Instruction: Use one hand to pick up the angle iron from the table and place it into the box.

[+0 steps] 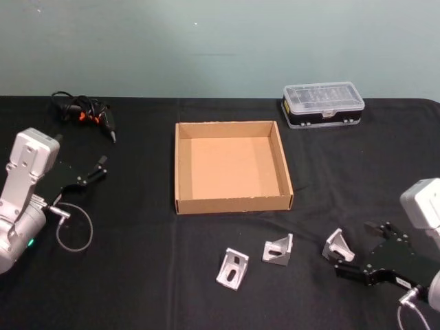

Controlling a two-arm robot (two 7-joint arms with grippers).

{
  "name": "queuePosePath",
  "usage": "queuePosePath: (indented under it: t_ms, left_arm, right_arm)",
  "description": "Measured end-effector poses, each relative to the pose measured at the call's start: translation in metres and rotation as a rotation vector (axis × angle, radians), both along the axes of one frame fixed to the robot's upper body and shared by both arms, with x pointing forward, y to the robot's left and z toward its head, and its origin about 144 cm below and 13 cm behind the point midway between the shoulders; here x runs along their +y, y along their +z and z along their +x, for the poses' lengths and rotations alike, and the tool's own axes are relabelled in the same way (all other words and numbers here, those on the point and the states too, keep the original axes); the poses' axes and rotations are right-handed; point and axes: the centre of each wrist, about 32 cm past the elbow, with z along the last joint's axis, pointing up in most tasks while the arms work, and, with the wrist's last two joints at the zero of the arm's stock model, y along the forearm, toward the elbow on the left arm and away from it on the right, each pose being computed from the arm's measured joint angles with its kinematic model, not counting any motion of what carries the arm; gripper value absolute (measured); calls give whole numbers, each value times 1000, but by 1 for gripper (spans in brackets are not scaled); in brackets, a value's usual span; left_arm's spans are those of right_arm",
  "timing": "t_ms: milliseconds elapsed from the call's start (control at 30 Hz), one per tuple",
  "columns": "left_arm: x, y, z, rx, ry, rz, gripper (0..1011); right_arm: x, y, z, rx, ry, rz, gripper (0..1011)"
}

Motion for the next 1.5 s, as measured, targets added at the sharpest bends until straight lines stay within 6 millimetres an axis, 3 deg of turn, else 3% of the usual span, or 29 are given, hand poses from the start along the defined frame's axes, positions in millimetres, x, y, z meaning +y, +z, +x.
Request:
queuePosePath:
  t_ms: [1033,1200,1500]
  left_arm:
    - [0,0,0,0,0,0,1000]
    - [0,0,0,0,0,0,1000]
    - [0,0,0,0,0,0,1000]
  right_arm:
    - [21,-21,23,36,-41,-31,1003]
    - [21,-21,23,36,-41,-31,927]
    - [21,-20,23,34,-41,-31,685]
